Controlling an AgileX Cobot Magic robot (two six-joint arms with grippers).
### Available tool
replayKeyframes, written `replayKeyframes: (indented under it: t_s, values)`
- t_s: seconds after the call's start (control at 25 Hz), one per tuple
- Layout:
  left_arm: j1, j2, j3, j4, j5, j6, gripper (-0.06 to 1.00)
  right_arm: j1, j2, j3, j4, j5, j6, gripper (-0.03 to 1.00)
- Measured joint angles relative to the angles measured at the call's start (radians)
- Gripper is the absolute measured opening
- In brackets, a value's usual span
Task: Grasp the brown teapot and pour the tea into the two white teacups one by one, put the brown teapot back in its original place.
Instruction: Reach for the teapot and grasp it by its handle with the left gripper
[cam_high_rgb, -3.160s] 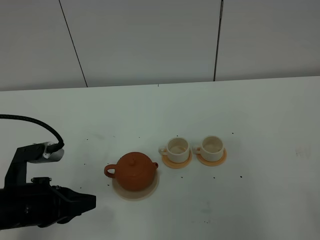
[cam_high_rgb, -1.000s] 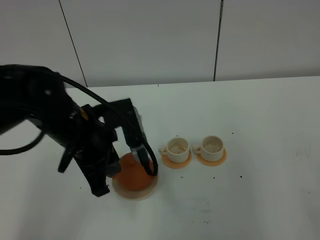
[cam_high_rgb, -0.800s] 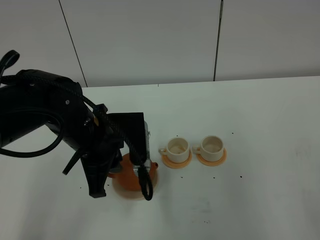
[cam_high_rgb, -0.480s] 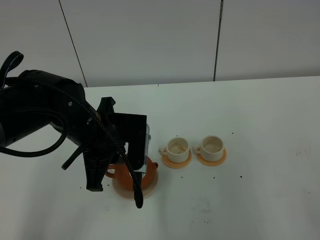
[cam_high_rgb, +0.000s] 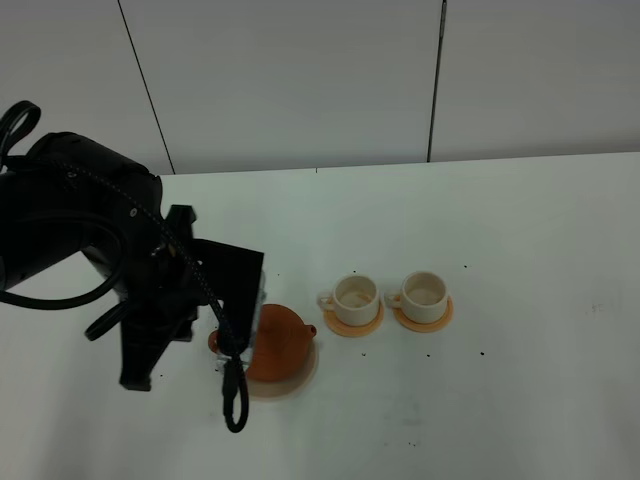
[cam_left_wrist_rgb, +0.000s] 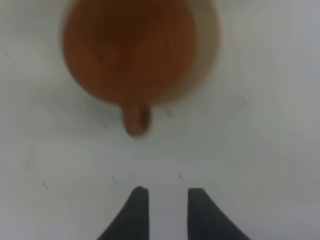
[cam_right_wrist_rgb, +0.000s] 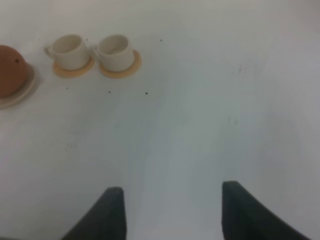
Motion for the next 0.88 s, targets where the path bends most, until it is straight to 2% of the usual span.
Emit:
replayKeyframes:
  t_s: [0.24, 0.4, 0.6, 0.88]
  values:
    - [0.035, 0.001, 0.0, 0.019, 0.045, -0.185, 0.26, 0.0, 0.0, 0.0, 0.0, 0.0, 0.0, 0.42]
    - [0.035, 0.004, 0.0, 0.014, 0.058, -0.256, 0.28, 0.0, 0.0, 0.0, 0.013, 0.0, 0.0, 0.42]
    - [0.035, 0.063, 0.0, -0.024, 0.024, -0.286, 0.31, 0.0, 0.0, 0.0, 0.043, 0.0, 0.0, 0.42]
    - [0.035, 0.137, -0.006, -0.022, -0.037, -0.291, 0.38, 0.0, 0.0, 0.0, 0.075, 0.0, 0.0, 0.42]
